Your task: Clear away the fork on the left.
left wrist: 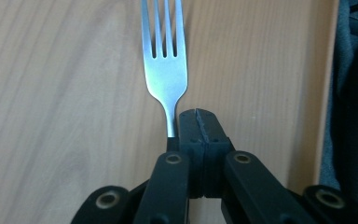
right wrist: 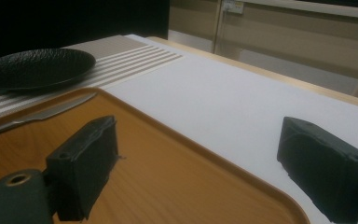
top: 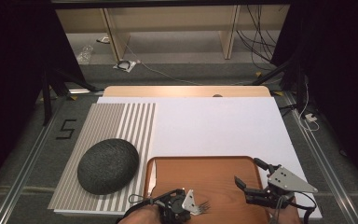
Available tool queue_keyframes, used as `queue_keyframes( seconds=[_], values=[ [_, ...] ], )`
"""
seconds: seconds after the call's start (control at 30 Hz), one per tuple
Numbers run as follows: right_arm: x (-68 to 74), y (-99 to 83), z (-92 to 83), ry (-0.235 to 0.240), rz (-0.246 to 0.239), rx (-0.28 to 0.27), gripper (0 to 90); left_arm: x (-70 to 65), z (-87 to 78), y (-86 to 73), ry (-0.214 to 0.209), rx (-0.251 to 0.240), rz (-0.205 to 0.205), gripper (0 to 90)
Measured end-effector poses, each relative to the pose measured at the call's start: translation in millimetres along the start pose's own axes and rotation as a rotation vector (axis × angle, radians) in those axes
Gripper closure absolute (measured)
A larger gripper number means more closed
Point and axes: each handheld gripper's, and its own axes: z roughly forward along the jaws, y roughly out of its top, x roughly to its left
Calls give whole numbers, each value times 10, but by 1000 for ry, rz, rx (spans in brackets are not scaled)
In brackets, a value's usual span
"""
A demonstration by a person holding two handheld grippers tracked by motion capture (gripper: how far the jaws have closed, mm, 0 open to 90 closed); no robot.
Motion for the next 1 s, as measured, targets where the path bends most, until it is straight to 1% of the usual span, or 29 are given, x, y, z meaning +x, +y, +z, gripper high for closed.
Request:
queue_keyframes(
  seconds=[0.1,0.27,0.3,0.37,0.4,0.47,0.6,0.63,0.7,0.73,0.77,0.9,0.97,1.0],
  values=[
    [-3,2,-5,-2,-1,6,133,15,-3,-7,2,-2,-2,896],
    [-3,0,1,0,0,-1,132,34,-7,-15,7,-6,-5,896],
    [-3,3,-10,-3,-2,12,133,40,-7,-17,10,-8,-7,896],
    [-2,0,1,0,0,0,133,52,-9,-21,10,-10,-13,896],
    [-3,3,-10,-3,-3,12,133,56,-10,-24,13,-12,-13,896],
    [-3,0,1,0,0,0,133,67,-11,-29,19,-14,-16,896],
    [-3,0,1,0,0,0,133,99,-20,-43,26,-18,-24,896],
    [-3,3,-11,-3,-2,14,133,105,-23,-45,29,-17,-25,896],
    [-3,0,-1,-1,-2,1,133,121,-28,-52,34,-17,-28,897],
    [-4,2,-6,-2,-3,8,133,130,-29,-56,35,-18,-31,896],
    [-2,0,0,-1,-1,1,133,138,-32,-60,38,-18,-34,897],
    [-1,0,-1,-1,0,1,133,165,-41,-74,42,-18,-36,897],
    [0,0,-1,0,0,1,134,181,-50,-80,49,-11,-31,897],
    [0,0,-1,0,-1,0,133,185,-48,-84,48,-16,-38,897]
  ],
)
